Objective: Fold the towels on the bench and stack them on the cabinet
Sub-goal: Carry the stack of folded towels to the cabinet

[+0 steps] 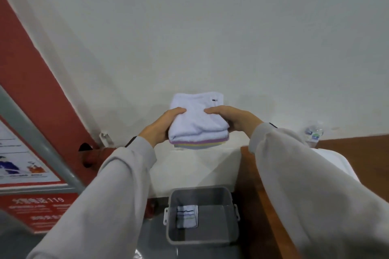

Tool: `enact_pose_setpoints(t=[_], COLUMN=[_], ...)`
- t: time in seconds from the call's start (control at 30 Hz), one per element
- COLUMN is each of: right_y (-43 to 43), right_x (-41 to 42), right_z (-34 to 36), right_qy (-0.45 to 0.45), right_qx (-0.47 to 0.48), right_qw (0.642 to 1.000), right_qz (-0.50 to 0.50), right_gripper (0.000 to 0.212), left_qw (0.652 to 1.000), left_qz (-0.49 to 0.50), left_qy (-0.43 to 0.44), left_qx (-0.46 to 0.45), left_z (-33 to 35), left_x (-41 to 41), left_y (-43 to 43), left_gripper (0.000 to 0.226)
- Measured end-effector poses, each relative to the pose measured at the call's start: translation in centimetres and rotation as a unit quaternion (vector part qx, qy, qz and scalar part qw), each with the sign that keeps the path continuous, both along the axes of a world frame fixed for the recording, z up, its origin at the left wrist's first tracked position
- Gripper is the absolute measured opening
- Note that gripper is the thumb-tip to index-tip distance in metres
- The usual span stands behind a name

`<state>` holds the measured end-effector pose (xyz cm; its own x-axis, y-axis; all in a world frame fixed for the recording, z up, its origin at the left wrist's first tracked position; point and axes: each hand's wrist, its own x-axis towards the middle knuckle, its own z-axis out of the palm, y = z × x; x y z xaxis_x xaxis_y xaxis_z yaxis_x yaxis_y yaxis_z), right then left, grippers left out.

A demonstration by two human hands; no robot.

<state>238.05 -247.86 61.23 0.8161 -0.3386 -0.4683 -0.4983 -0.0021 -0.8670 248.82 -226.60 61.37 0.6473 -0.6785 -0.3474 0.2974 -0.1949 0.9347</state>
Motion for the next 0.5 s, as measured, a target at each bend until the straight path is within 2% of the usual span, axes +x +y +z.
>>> enact_pose_setpoints(t=[0.13, 0.27, 0.33, 0.4, 0.5], right_y=[-2.5, -4.4, -4.8, -4.9, -4.8], right_x=[4.8, 8.2, 9.3, 10.1, 11.3], right_z=[-5.1, -11.3, -14.4, -17.8, -23.0], right_qy=[0.016, 0.031, 0.042, 0.059, 0.072], right_qx=[0.019, 0.046, 0.061, 0.078, 0.111], right_qw=[1.0, 0.998, 0.997, 0.995, 0.991], right_qz=[0.016, 0.02, 0.022, 0.023, 0.015], right_gripper=[0.077, 0.073, 0.067, 0.063, 0.069], left_qw=[0.999, 0.994, 0.991, 0.987, 0.981], left_qz=[0.031, 0.064, 0.078, 0.092, 0.114], left_qy=[0.03, 0.063, 0.086, 0.102, 0.118], left_qx=[0.033, 0.053, 0.069, 0.086, 0.101], left_z=[-5.0, -11.1, -15.1, -20.1, -25.2], left_x=[4.4, 7.8, 9.3, 11.2, 12.2], left_y=[-2.3, -4.0, -4.2, -4.3, -4.2], left_gripper=[0.065, 0.061, 0.087, 0.1, 0.098])
